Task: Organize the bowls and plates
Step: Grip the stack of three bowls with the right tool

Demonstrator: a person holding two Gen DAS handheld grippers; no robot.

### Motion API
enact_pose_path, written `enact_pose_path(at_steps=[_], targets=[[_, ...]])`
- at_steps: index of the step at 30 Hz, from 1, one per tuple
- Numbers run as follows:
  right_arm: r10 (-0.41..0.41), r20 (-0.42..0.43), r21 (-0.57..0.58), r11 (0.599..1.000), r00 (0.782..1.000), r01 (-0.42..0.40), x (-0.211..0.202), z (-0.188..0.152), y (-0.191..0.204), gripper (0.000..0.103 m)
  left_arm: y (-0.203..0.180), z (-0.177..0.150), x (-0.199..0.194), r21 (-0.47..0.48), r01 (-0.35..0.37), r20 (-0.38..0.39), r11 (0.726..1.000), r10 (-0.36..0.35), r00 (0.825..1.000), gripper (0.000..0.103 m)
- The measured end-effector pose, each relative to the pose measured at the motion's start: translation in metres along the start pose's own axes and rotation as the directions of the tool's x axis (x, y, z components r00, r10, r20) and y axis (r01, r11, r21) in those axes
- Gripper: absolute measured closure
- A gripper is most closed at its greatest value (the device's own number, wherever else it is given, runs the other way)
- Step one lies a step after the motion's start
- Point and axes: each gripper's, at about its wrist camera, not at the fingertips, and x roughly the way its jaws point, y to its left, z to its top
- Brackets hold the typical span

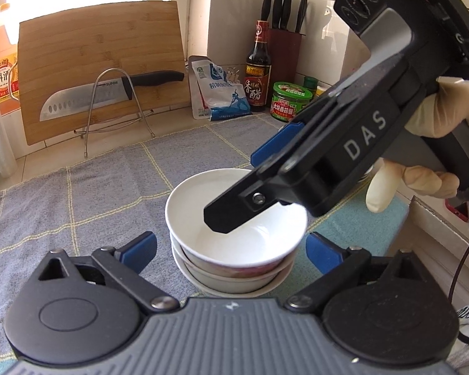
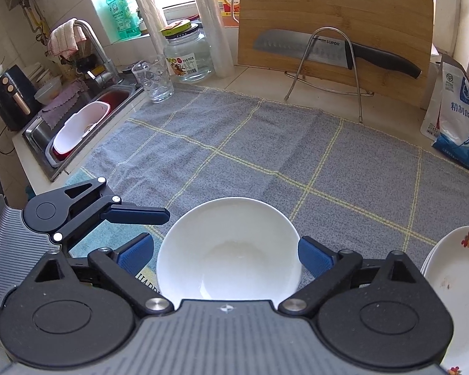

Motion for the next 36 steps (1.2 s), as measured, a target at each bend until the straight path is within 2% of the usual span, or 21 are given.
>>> enact_pose_path(at_steps=[11,15,20,24,28,31,36], targets=[[-0.060,0.077,-0.076,0.995,0.995,0.066,-0.019,-0.015,0.026,0.000,0.004,-0.011,-0.016,0.037,0.028,0.008,0.999,-0.029,1.000,0.002],[-0.064,0.082,-0.098,0.993,0.995,0.072,-0.025,-0.024,0.031,0.000,0.009,-0.017,-0.021,0.023,0.049,0.011,0.999,-0.049,0.999,0.002],[-0.060,0.120,-0.133,0.988,0.991,0.076,-0.035,-0.039,0.034,0.000,0.011,-0.020,-0.021,0.017,0.039,-0.009,0.999,-0.039,0.999,0.002],[-0.039,0.152,-0.169,0.983,0.988,0.065,-0.041,-0.049,0.029,0.000,0.010,-0.023,-0.022,0.018,0.020,0.016,1.000,-0.020,1.000,0.002],[-0.045,0.097,-0.225,0.972,0.994,0.066,-0.035,-0.058,0.021,0.000,0.005,-0.023,-0.018,0.036,-0.011,0.019,0.999,0.011,1.000,0.001],[-0.060,0.042,-0.247,0.967,0.997,0.069,-0.026,-0.067,0.010,0.000,0.001,-0.023,-0.012,0.034,-0.036,-0.013,0.999,0.037,0.999,0.001],[-0.069,0.010,-0.323,0.944,0.998,0.068,-0.009,-0.081,-0.007,0.000,-0.001,-0.023,0.001,0.023,-0.069,-0.060,0.997,0.070,0.996,0.001]])
